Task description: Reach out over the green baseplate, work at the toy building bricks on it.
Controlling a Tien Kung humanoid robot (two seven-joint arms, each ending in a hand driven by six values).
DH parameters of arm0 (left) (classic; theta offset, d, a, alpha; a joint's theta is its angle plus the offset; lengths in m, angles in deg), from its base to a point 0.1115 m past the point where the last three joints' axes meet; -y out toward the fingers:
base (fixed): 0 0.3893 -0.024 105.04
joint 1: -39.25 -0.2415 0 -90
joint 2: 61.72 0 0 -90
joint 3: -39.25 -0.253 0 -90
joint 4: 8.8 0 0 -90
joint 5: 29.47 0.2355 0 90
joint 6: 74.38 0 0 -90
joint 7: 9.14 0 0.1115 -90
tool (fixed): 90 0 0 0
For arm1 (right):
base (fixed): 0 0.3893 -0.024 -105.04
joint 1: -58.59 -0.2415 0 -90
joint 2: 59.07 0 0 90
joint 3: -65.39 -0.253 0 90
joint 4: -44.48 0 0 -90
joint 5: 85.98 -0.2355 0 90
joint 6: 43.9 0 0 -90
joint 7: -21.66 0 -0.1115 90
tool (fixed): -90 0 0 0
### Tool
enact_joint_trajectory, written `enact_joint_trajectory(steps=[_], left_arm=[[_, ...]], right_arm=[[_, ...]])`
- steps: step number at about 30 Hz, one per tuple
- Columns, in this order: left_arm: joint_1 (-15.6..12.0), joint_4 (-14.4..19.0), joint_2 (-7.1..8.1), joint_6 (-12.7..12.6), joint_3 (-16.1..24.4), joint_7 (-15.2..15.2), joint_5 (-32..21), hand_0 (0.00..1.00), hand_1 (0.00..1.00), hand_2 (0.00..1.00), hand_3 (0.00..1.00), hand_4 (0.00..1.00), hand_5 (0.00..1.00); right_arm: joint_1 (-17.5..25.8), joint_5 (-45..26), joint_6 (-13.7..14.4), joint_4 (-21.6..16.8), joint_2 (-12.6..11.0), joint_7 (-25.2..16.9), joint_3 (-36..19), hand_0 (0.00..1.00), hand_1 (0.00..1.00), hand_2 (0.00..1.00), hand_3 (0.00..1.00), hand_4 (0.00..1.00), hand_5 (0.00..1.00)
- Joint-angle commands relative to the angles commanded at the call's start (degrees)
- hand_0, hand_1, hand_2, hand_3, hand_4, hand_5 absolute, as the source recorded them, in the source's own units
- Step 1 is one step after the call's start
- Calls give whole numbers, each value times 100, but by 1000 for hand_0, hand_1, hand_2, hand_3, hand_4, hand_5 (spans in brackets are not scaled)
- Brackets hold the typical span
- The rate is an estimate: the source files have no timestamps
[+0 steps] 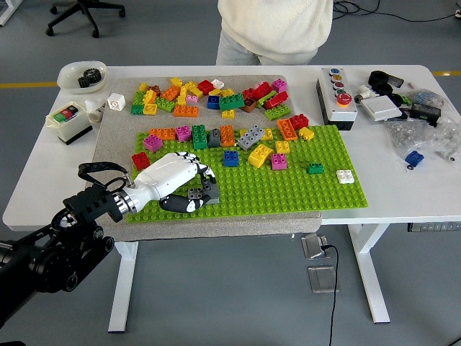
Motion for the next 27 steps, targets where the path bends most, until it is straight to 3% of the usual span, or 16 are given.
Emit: enact_joint_trajectory(steps=[27], left_arm=[[10,-26,-9,25,-3,8,-55,777,678,547,575,644,193]], right_arm=[[-9,-16,-1,0,0,-1,11,735,613,628,532,748,507]])
